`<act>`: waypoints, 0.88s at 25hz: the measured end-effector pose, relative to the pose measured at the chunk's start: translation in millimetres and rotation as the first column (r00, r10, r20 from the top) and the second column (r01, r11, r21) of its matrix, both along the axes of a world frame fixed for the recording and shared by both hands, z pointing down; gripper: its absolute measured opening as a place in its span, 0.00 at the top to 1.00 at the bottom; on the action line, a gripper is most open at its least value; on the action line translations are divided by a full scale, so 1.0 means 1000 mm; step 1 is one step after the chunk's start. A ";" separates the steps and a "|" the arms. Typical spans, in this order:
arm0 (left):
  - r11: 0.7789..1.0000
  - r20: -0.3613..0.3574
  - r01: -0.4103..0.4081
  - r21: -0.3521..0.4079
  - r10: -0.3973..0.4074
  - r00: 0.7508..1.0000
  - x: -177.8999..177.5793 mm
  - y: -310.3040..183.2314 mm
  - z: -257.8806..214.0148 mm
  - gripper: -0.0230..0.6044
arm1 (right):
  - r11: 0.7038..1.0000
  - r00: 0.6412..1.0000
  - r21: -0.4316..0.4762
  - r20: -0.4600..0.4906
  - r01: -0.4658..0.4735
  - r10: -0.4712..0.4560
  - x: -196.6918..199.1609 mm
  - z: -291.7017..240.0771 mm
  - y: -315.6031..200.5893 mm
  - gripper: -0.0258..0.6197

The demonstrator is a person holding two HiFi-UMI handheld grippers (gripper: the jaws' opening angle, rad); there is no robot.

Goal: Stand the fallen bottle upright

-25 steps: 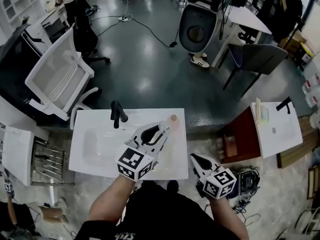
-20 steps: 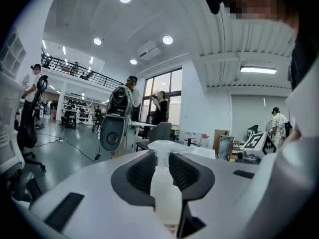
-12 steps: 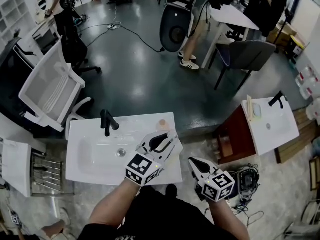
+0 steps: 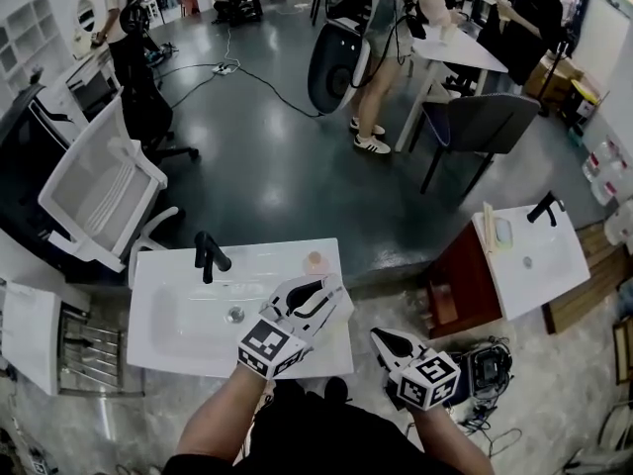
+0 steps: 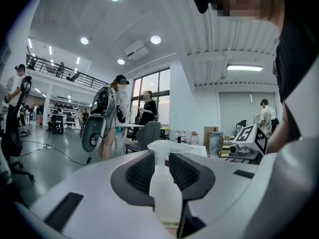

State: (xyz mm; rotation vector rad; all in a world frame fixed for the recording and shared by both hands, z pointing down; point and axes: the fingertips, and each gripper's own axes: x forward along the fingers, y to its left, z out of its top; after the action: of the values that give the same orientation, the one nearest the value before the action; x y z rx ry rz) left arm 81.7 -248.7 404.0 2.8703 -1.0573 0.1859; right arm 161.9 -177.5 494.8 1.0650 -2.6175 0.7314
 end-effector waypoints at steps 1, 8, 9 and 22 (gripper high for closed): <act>1.000 -0.005 0.005 -0.002 -0.005 1.000 -0.001 0.001 0.000 0.80 | 1.000 1.000 0.001 0.001 0.006 -0.006 0.000 0.000 0.001 0.94; 0.997 -0.031 0.057 -0.046 -0.059 0.998 -0.002 0.001 0.003 0.79 | 0.998 0.998 0.008 0.013 0.060 -0.060 -0.009 -0.003 0.008 0.94; 0.997 -0.026 0.061 -0.048 -0.063 0.998 -0.001 0.002 0.003 0.76 | 0.998 0.998 0.007 0.014 0.068 -0.068 -0.009 -0.003 0.009 0.94; 0.989 0.032 0.132 -0.069 -0.130 0.991 -0.030 0.030 0.004 0.61 | 0.995 0.995 0.027 0.017 0.099 -0.099 -0.020 -0.013 0.016 0.94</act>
State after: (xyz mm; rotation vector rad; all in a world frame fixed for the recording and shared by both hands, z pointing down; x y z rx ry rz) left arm 52.0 -219.1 407.8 2.7312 -1.2141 0.2504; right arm 141.5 -161.6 481.4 0.9317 -2.6804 0.6900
